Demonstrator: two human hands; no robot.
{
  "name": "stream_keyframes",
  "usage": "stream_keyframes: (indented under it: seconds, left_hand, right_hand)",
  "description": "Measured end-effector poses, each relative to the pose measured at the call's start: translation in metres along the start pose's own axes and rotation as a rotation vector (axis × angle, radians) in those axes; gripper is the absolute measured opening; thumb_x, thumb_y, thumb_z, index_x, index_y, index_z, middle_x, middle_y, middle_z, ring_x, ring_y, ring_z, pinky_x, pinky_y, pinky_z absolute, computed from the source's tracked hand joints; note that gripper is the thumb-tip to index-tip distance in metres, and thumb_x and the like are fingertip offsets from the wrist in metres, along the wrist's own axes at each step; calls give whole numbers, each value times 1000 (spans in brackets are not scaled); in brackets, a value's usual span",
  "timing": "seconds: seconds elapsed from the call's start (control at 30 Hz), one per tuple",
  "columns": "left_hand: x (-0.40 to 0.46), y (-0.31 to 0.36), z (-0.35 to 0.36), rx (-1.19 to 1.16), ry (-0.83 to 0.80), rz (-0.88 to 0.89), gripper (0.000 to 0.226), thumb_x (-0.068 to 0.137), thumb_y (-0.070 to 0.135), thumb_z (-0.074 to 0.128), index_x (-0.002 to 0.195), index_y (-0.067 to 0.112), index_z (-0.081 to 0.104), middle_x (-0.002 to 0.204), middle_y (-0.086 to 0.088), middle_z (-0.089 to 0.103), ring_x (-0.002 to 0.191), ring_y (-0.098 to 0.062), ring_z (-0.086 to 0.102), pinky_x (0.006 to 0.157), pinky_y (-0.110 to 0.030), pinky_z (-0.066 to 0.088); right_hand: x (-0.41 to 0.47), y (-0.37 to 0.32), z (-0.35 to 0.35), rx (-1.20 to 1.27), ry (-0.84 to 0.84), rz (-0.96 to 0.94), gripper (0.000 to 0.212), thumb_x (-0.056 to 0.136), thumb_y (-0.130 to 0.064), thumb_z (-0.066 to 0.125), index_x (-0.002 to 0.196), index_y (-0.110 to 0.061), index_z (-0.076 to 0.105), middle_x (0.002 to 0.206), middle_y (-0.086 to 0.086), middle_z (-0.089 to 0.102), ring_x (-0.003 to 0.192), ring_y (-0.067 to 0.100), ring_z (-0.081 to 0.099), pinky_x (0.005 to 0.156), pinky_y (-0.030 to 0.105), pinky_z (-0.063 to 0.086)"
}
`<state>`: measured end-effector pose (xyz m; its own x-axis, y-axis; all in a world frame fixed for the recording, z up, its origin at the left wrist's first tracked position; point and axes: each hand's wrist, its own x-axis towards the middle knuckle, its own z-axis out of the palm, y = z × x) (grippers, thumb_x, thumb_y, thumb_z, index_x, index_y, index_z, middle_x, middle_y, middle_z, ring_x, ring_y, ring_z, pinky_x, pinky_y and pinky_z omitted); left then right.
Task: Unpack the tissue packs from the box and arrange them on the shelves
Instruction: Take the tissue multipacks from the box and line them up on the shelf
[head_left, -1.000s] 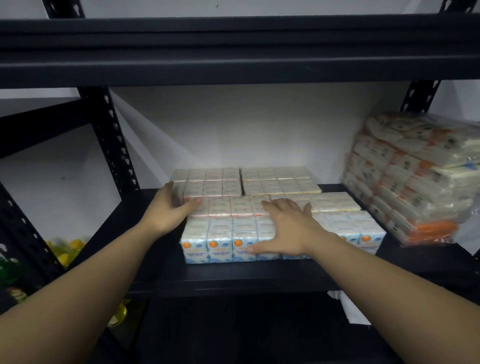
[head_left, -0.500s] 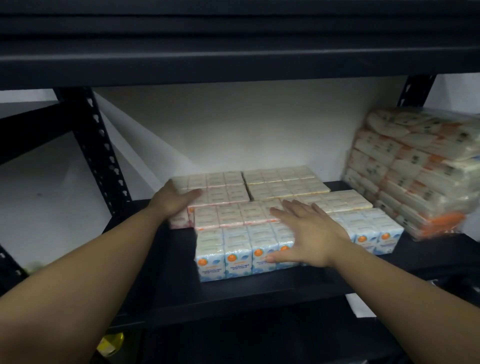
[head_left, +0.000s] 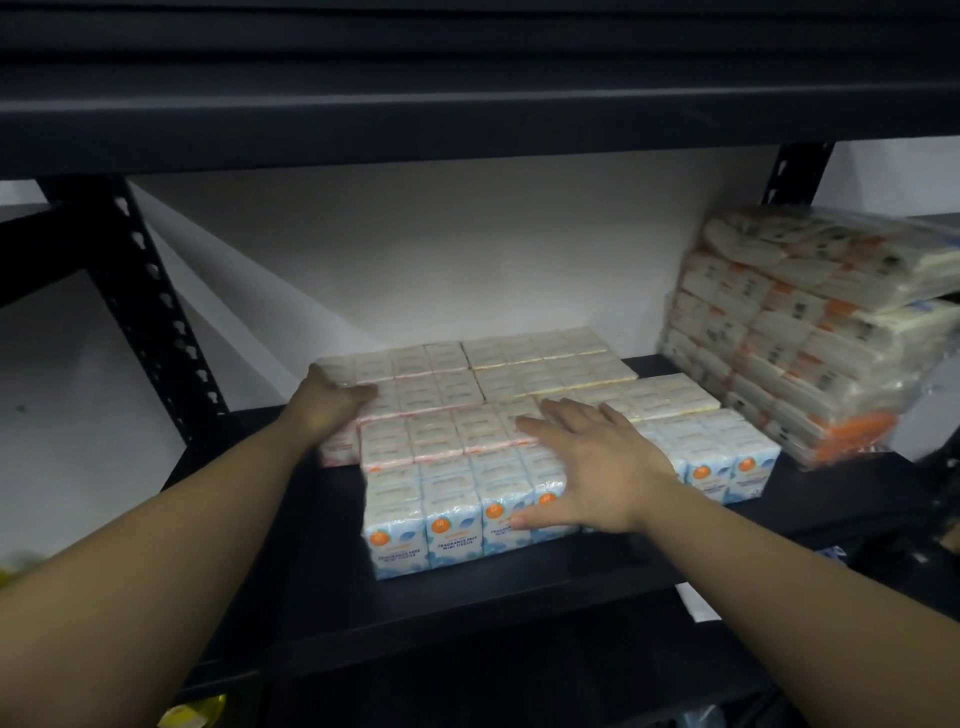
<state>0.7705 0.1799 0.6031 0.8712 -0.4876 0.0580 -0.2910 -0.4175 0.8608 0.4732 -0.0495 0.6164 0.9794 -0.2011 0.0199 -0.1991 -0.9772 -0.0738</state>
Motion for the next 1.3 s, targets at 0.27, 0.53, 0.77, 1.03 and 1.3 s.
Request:
stream_keyframes:
  seconds: [0.27, 0.53, 0.77, 1.03, 1.3]
  left_hand:
    - [24, -18, 2, -27, -46, -42, 44, 87, 31, 80, 125, 12, 66, 112, -4, 78, 95, -17, 78, 88, -41, 63]
    - [40, -28, -3, 13, -137, -49, 96, 61, 62, 81, 138, 12, 54, 115, -1, 76, 96, -15, 78, 83, -38, 65]
    - [39, -22, 13, 83, -145, -9, 93, 64, 69, 75, 136, 13, 54, 112, 1, 76, 93, -11, 78, 70, -25, 63]
    - [43, -13, 22, 115, -163, -51, 97, 63, 71, 76, 137, 14, 51, 115, 1, 75, 97, -14, 76, 74, -29, 63]
    - [44, 0, 33, 217, -211, -71, 98, 79, 68, 76, 147, 8, 38, 122, -2, 69, 100, -14, 70, 70, -24, 57]
  right_hand:
    - [1, 0, 0, -25, -4, 1, 129, 55, -110, 34, 162, -45, 5, 174, -5, 1, 159, 19, 2, 129, 50, 4]
    - [-1, 2, 0, -14, -2, -11, 127, 55, -110, 35, 162, -47, 6, 174, -5, 2, 159, 18, 4, 129, 49, 5]
    - [-6, 1, 0, -1, 12, -16, 125, 57, -109, 34, 162, -46, 10, 173, -7, 7, 158, 18, 9, 129, 46, 7]
    - [-7, 1, 0, 2, 21, -13, 124, 58, -109, 35, 162, -46, 11, 173, -6, 9, 158, 18, 8, 129, 47, 6]
    - [-6, 2, 1, -12, 21, -17, 124, 59, -109, 35, 162, -45, 10, 173, -4, 10, 158, 20, 9, 129, 48, 7]
